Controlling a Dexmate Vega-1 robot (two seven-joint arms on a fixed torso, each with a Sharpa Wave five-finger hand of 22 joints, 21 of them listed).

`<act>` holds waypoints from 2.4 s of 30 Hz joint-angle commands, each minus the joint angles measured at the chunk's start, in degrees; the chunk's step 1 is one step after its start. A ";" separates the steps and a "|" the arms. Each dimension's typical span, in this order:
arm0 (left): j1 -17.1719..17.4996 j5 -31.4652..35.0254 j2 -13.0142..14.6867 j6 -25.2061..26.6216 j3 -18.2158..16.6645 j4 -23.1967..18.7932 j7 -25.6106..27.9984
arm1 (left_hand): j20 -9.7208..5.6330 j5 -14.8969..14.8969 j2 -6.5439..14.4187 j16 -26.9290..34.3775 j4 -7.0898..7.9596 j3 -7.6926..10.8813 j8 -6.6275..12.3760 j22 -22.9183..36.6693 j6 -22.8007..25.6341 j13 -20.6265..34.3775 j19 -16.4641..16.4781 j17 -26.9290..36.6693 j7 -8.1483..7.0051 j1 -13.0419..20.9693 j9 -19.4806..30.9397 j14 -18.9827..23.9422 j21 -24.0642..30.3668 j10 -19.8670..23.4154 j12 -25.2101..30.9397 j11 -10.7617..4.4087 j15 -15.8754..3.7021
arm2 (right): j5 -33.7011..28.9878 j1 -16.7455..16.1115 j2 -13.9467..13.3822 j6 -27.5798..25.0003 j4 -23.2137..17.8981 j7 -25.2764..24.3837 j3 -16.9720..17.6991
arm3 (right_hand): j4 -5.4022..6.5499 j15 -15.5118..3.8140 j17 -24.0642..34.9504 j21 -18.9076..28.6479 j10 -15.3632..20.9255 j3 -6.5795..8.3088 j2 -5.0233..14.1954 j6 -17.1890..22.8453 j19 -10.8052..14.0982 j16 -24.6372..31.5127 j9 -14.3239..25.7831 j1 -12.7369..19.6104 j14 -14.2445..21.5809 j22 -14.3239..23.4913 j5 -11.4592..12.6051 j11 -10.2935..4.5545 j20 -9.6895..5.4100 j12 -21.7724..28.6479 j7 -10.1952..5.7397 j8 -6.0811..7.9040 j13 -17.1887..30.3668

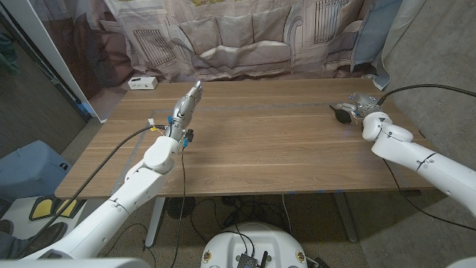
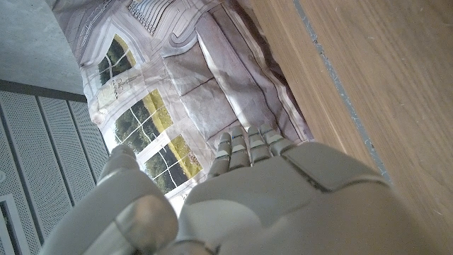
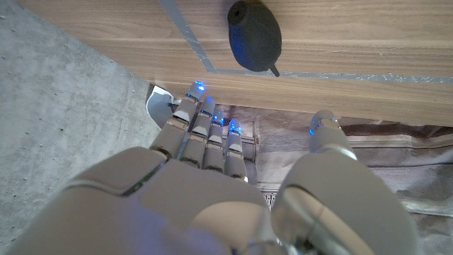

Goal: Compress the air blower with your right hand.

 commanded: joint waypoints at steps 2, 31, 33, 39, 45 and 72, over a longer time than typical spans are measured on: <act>0.18 -0.11 -0.19 -0.28 0.02 0.27 -0.07 | 0.53 -0.12 0.33 0.01 -0.22 0.16 -0.07 0.22 0.58 0.15 0.11 0.28 -0.23 0.30 0.10 0.66 0.00 0.59 -0.10 -0.12 0.12 | -0.23 1.82 0.72 -2.78 0.80 1.42 -1.73 | -0.16 -0.18 0.46 0.49 0.43 0.33 0.53 0.45 1.12 0.46 0.32 0.53 0.76 0.27 -0.05 -0.07 0.00 0.27 -0.19 0.45 0.19; 1.21 -0.18 0.04 -0.37 -0.59 -0.60 0.47 | 0.59 -0.17 0.65 -0.04 -0.45 0.37 -0.14 0.23 0.75 0.16 0.14 0.28 -0.14 0.45 0.11 0.63 0.02 0.66 -0.21 -0.08 0.15 | -2.06 7.19 2.87 -6.77 5.63 5.96 -7.29 | -1.04 0.31 0.86 0.28 2.64 0.21 -0.99 1.70 3.29 -0.37 0.47 2.70 -1.46 0.24 -0.12 -0.30 -0.68 0.89 0.89 0.78 0.62; 1.33 -0.21 0.06 -0.11 -0.63 -0.81 0.64 | 0.59 -0.17 0.67 -0.03 -0.47 0.38 -0.15 0.23 0.77 0.16 0.14 0.28 -0.16 0.46 0.11 0.65 0.02 0.67 -0.22 0.01 0.11 | -2.14 7.70 3.21 -7.41 6.02 6.49 -7.71 | -1.08 0.24 0.77 0.39 2.88 0.24 -1.07 1.95 3.78 -0.39 0.45 2.92 -1.30 0.24 -0.10 -0.29 -0.86 0.97 0.97 0.84 0.64; 1.61 -0.27 0.07 0.18 -0.72 -1.05 0.93 | 0.61 -0.17 0.73 -0.02 -0.50 0.42 -0.15 0.23 0.84 0.16 0.14 0.28 -0.18 0.48 0.11 0.68 0.03 0.69 -0.23 -0.03 0.18 | -2.39 8.83 3.35 -7.27 7.15 7.89 -8.92 | -1.14 0.17 0.28 0.55 3.90 0.46 -1.33 2.77 4.90 -0.64 0.40 3.59 -0.78 0.25 -0.05 0.07 -1.07 1.20 1.08 1.03 0.59; 1.60 -0.31 0.12 0.14 -0.72 -1.06 0.80 | 0.60 -0.18 0.78 -0.01 -0.54 0.45 -0.15 0.23 0.90 0.17 0.15 0.28 -0.17 0.51 0.11 0.72 0.03 0.80 -0.21 -0.05 0.19 | -1.94 9.57 3.78 -6.52 8.20 8.84 -9.36 | -1.06 -0.42 -0.19 0.83 4.74 0.75 -1.38 3.23 6.41 -0.54 0.34 4.12 0.67 0.25 -0.03 -0.36 -1.47 1.32 1.17 1.06 0.51; 1.38 -0.24 -0.10 0.61 -0.44 -0.76 1.01 | 0.76 -0.22 0.91 -0.04 -0.71 0.56 -0.24 0.23 0.92 0.18 0.04 0.28 -0.17 0.56 0.11 0.71 0.00 0.79 -0.30 -0.10 0.16 | -1.07 12.33 6.22 -3.11 14.27 9.38 -10.94 | -1.24 -0.10 -2.36 1.74 8.07 3.12 -0.49 5.75 14.08 -0.42 0.09 9.12 6.75 0.01 0.02 0.21 -2.26 1.68 2.98 1.13 0.13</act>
